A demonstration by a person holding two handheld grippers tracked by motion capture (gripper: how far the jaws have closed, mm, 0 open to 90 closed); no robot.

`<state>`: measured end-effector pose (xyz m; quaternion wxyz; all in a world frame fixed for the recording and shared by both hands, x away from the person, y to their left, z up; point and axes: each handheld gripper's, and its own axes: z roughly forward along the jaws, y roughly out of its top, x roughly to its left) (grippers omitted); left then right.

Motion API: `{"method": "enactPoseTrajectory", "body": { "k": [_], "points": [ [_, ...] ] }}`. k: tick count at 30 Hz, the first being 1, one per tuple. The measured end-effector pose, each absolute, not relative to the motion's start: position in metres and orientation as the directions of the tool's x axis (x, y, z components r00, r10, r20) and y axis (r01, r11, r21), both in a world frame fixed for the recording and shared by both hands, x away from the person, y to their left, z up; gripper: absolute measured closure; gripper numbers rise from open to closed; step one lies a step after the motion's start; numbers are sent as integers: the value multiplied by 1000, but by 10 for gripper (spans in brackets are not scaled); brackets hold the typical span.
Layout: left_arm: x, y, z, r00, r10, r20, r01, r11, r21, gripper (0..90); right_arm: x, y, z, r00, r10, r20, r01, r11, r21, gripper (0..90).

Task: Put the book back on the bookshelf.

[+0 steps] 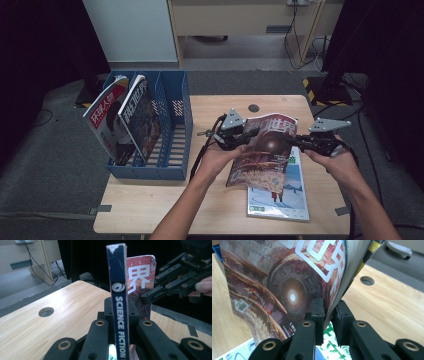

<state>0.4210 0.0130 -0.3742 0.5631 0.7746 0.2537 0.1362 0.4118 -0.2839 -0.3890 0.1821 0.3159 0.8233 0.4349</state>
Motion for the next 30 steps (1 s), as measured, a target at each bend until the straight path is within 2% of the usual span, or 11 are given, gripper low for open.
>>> {"method": "enactPoseTrajectory", "body": {
  "k": [12, 20, 30],
  "points": [
    [416, 15, -373, 835, 548, -45, 173, -184, 968, 837, 407, -288, -365, -725, 683, -93, 301, 435, 849, 820],
    [410, 26, -381, 844, 530, -79, 180, -141, 974, 826, 401, -284, -363, -745, 658, -110, 272, 450, 851, 821],
    [407, 29, -394, 859, 506, -80, 186, -164, 969, 787, 395, -281, -360, -758, 639, -129, 246, 463, 851, 821]
  ]
}}
